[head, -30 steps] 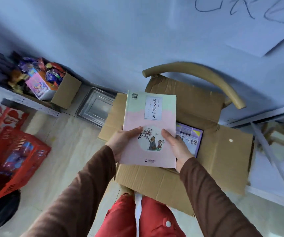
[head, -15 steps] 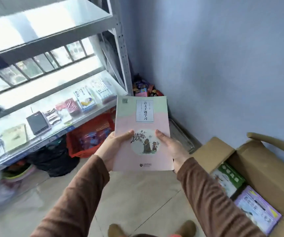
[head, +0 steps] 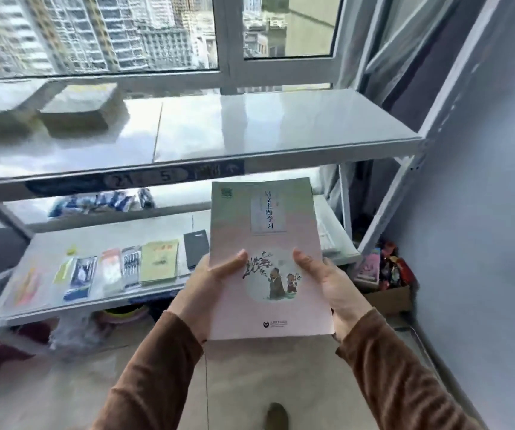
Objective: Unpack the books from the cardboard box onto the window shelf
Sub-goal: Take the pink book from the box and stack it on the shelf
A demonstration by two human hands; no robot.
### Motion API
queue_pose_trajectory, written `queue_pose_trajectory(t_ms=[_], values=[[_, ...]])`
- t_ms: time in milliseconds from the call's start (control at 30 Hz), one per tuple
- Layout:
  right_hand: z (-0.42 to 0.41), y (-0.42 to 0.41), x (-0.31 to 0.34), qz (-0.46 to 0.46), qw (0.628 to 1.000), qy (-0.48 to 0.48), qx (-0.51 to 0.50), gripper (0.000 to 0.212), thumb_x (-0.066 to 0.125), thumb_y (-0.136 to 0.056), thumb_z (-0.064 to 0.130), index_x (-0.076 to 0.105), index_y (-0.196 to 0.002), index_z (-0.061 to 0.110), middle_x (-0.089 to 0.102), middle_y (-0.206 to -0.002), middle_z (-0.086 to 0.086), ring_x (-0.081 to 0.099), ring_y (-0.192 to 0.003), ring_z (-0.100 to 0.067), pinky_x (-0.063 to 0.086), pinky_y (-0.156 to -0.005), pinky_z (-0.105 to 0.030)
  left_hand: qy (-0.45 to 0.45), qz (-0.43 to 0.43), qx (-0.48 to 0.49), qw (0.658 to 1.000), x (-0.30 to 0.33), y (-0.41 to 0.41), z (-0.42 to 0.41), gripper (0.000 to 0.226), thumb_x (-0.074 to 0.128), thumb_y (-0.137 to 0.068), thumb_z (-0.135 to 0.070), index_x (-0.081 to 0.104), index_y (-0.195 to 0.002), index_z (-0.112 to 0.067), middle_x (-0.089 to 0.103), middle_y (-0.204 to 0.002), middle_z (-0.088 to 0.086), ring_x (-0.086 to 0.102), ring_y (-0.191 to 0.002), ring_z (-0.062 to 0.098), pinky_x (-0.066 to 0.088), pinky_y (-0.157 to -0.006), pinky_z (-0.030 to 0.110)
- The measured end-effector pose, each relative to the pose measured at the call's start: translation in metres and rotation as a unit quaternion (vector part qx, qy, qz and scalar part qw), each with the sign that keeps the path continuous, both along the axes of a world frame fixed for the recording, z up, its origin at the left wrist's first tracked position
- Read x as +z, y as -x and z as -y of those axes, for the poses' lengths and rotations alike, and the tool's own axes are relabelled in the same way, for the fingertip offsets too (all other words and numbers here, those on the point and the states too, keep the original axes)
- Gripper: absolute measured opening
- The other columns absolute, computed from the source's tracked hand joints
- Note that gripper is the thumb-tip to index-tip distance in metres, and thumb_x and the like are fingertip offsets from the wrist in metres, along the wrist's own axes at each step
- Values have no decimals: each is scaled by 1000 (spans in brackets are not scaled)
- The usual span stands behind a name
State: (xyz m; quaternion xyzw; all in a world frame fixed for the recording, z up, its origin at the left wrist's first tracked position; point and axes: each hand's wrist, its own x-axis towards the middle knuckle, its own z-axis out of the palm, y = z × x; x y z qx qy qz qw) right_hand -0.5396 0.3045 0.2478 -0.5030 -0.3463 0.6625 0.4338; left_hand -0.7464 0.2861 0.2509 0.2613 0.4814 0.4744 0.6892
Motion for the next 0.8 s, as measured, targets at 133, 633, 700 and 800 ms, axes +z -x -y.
queue_pose_trajectory(t_ms=[133,633,700,800], values=[[-71,38,22,-17,999,-31,28,104,89,-56,50,48,-140,2,66,-128,-20,63,-120,-40,46,-106,-58,-45,-18,65,997,22,36,-54,50,76,-84,-23,64,-129,-6,72,-120,25,66,-113,49,50,-97,68],[-277,195,90,-128,974,-144,118,69,81,-77,29,43,-130,7,72,-112,-20,71,-93,-36,58,-83,-60,-199,-62,133,969,94,192,-231,71,79,-81,-19,48,-144,-8,71,-125,22,74,-102,38,62,-76,46],[-298,211,91,-123,968,-185,118,63,79,-80,26,44,-130,8,73,-113,-17,71,-94,-35,60,-82,-57,-238,-89,130,959,99,215,-255,77,81,-79,-16,43,-146,-14,72,-124,18,75,-100,35,62,-73,43],[-327,230,93,-104,958,-243,110,57,78,-81,20,49,-129,15,67,-124,-21,68,-104,-37,57,-88,-59,-288,-115,103,945,101,244,-289,84,84,-76,-11,40,-146,-21,71,-127,14,73,-106,32,62,-78,40]])
